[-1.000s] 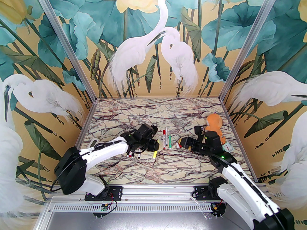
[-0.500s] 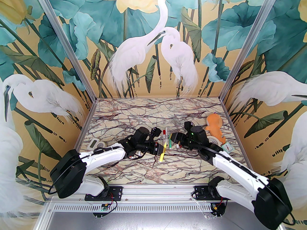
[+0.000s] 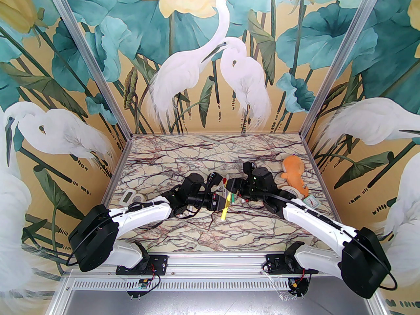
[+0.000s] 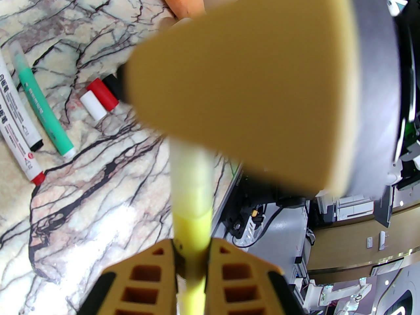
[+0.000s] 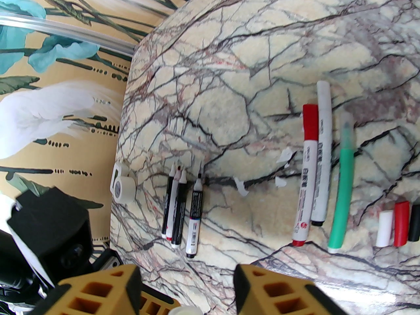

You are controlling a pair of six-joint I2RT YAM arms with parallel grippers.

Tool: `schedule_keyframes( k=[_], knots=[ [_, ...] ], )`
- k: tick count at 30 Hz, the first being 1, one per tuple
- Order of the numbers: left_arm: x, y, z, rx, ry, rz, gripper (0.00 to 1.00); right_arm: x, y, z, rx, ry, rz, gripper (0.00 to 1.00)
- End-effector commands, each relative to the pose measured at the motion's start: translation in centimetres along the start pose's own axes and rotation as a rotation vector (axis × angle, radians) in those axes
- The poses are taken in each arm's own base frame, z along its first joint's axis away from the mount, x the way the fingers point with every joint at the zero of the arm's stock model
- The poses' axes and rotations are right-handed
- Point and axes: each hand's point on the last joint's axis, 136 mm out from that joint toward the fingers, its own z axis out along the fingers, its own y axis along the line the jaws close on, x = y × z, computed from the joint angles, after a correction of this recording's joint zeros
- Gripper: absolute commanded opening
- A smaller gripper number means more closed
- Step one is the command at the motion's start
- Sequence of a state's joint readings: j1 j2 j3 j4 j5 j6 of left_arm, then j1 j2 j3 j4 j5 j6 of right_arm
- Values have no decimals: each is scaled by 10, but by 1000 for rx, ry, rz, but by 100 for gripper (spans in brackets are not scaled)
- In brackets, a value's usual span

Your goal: Open the pen caps

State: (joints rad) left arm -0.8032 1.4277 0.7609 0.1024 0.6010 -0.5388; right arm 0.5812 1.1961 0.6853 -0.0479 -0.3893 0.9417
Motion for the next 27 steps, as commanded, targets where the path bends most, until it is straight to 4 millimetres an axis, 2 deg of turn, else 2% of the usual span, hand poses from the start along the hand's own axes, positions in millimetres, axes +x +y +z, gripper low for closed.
schedule_keyframes(
  k=[1,14,21,22,27],
  knots=[
    [0,0,3,10,-10,-4,14,-3,13,1,-25,2,-26,47],
    [3,2,5,0,-12,-12,13,5,11,3,-1,15,-40,27],
    [0,2,1,-5,-41,-29,14,5,6,2,30,10,-54,19],
    [0,1,1,0,-45,-29,15,5,6,1,33,8,-56,18],
    [-2,-10,-3,63,-76,-24,34,-2,14,-3,14,-25,-61,16]
  ],
)
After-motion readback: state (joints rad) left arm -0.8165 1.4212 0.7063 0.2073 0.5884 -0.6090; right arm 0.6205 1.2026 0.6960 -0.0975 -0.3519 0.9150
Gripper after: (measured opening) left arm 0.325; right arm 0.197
